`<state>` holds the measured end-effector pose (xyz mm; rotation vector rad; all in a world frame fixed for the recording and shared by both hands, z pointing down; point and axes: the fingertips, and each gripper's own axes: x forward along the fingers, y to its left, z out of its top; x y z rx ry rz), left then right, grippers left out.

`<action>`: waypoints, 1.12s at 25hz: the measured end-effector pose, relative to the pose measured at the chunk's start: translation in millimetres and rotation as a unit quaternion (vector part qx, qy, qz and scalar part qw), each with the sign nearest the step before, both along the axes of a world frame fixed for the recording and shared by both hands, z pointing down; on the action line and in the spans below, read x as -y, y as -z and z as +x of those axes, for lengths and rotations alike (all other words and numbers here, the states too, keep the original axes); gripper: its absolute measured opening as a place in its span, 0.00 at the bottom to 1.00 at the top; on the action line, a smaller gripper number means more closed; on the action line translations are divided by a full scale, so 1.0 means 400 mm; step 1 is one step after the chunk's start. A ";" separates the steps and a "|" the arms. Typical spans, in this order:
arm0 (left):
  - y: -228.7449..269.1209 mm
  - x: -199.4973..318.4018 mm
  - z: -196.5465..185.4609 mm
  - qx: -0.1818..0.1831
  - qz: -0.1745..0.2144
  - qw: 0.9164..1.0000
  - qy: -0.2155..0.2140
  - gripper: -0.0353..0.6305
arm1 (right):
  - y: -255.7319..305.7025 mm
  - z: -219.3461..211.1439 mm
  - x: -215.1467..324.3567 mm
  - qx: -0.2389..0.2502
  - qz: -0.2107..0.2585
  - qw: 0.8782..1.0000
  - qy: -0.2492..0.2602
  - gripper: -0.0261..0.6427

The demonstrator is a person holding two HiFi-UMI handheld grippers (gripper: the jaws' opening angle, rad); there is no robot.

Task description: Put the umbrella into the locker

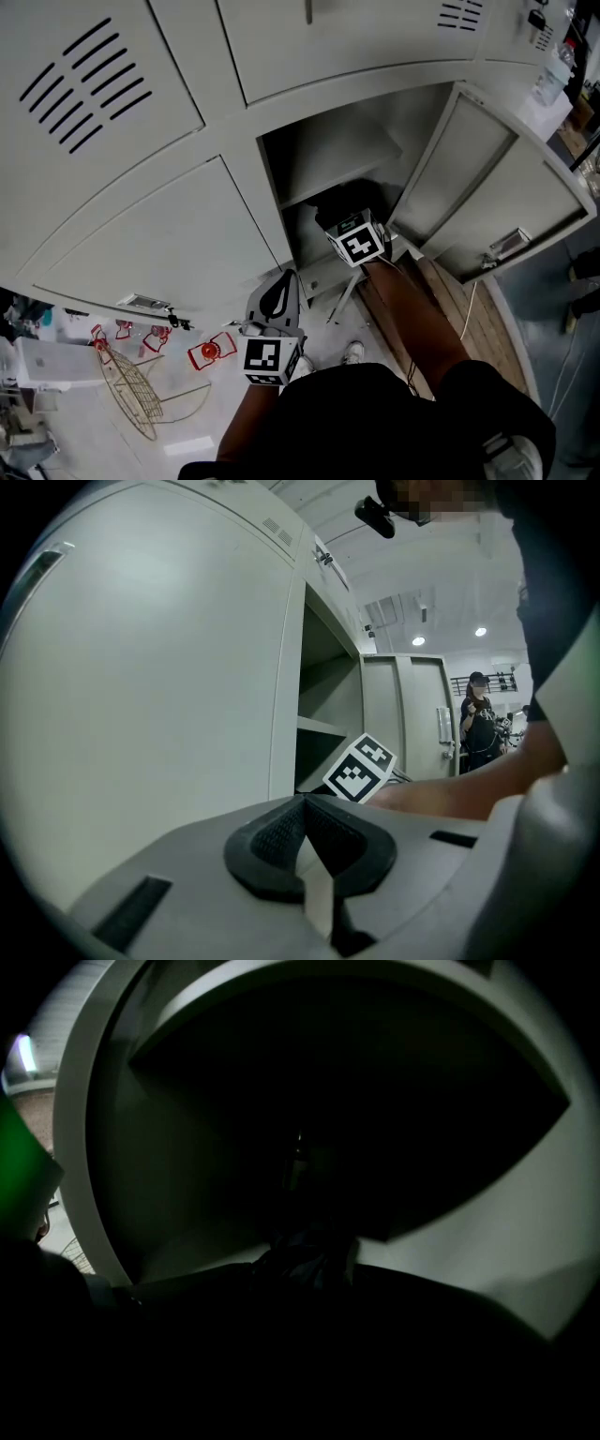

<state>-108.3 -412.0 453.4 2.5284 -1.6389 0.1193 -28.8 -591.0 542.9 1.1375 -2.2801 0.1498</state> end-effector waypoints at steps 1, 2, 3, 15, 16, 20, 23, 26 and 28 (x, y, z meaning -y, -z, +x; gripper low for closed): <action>-0.001 -0.001 0.002 0.000 -0.001 1.000 -0.002 0.05 | 0.016 0.005 -0.004 0.007 0.010 1.000 -0.002 0.52; -0.004 -0.004 0.002 0.001 -0.004 1.000 -0.003 0.05 | 0.036 0.008 -0.009 0.017 0.022 1.000 -0.003 0.52; -0.008 -0.006 0.002 0.001 -0.006 1.000 -0.004 0.05 | 0.057 0.011 -0.017 0.027 0.034 0.999 -0.003 0.52; -0.017 -0.024 0.044 -0.002 -0.006 0.999 -0.034 0.05 | 0.198 0.105 -0.201 0.079 0.096 0.992 -0.014 0.51; -0.019 -0.026 0.049 -0.002 -0.007 0.999 -0.036 0.05 | 0.205 0.111 -0.216 0.083 0.099 0.992 -0.015 0.51; -0.018 -0.029 0.062 0.003 -0.001 0.999 -0.044 0.05 | 0.215 0.146 -0.260 0.096 0.121 0.987 -0.035 0.35; -0.010 -0.032 0.070 -0.023 -0.010 0.998 -0.050 0.05 | 0.212 0.174 -0.288 0.107 0.134 0.984 -0.054 0.24; 0.002 -0.034 0.070 -0.040 -0.017 0.998 -0.047 0.05 | 0.212 0.194 -0.316 0.114 0.143 0.981 -0.068 0.08; 0.006 -0.034 0.070 -0.036 -0.014 0.998 -0.047 0.05 | 0.209 0.200 -0.336 0.113 0.144 0.981 -0.069 0.04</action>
